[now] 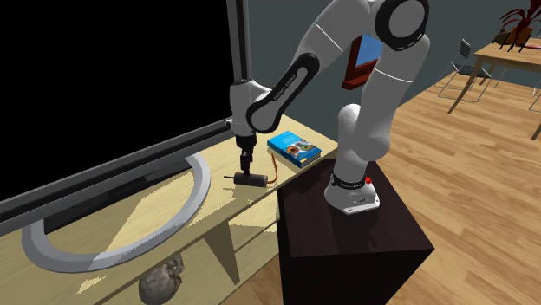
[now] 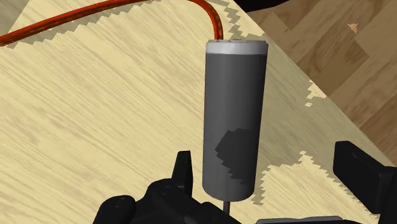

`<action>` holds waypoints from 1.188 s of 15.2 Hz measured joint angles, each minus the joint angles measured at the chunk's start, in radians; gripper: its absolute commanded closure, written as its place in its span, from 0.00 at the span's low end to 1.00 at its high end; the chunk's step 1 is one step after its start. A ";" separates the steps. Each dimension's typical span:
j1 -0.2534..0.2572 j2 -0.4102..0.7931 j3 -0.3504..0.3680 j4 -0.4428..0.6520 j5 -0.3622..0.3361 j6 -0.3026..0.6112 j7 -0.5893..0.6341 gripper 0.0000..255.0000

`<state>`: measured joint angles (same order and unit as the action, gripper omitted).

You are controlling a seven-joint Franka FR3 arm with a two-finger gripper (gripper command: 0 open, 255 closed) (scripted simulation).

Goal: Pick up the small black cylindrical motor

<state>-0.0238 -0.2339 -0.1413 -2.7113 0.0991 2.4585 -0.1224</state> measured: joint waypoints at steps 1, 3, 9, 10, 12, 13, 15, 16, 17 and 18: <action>0.000 0.026 -0.007 0.005 0.009 0.022 -0.015 0.00; 0.006 0.083 -0.015 0.012 0.030 0.071 -0.039 0.00; 0.020 0.177 -0.019 -0.001 0.084 0.175 -0.085 0.00; 0.020 0.183 -0.020 0.000 0.087 0.180 -0.088 1.00; 0.020 0.188 -0.020 0.001 0.089 0.183 -0.091 1.00; 0.020 0.188 -0.021 0.002 0.090 0.184 -0.092 1.00; 0.020 0.189 -0.021 0.002 0.090 0.185 -0.092 1.00; 0.019 0.189 -0.021 0.002 0.091 0.185 -0.092 1.00; 0.020 0.189 -0.021 0.002 0.091 0.185 -0.092 1.00; 0.020 0.189 -0.021 0.002 0.091 0.185 -0.092 1.00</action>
<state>-0.0043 -0.0453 -0.1622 -2.7095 0.1897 2.6435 -0.2145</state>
